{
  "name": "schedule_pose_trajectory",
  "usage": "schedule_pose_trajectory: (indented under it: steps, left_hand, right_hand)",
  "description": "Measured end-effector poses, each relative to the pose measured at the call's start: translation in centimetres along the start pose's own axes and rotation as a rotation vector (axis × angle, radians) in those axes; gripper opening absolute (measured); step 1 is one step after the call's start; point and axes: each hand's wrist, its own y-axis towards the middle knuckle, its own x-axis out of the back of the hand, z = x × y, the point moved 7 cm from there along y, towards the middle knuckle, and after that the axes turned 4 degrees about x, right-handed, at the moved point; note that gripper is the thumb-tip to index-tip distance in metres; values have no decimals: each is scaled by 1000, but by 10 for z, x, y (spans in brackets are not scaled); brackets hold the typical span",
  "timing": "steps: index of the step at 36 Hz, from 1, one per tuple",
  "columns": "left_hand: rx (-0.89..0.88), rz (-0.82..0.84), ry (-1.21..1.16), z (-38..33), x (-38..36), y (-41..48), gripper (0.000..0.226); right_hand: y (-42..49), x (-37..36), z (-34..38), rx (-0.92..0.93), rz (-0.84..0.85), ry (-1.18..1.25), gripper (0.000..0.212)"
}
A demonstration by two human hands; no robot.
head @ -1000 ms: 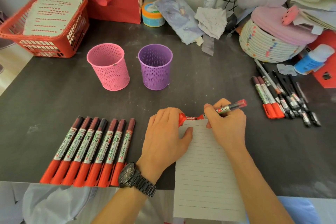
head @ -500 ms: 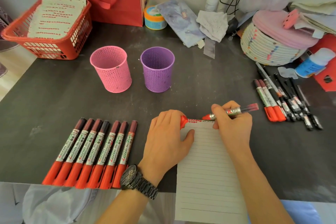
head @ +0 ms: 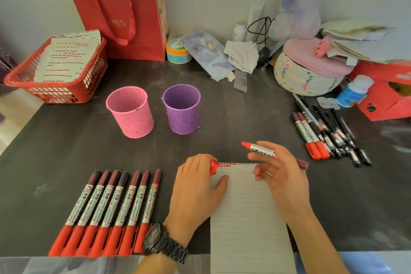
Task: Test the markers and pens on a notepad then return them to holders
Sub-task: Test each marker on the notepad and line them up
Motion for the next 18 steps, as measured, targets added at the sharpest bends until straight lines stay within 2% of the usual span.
schedule_pose_trajectory:
  steps: [3,7,11,18]
  left_hand:
    - [-48,-53,5,-4,6,-3,25]
    - [-95,-100,-73,-10,15,-11,27]
    - [-154,-26,-153,-14,16,-20,35]
    - [-157,24,-118,-15,13,-21,40]
  right_hand:
    - [-6,7,-3,15,-49,18,17]
    - [-10,18,-7,42,-108,28,16]
    - [-10,20,-10,73,-98,9,21]
    - [-9,21,-12,94,-85,-38,24]
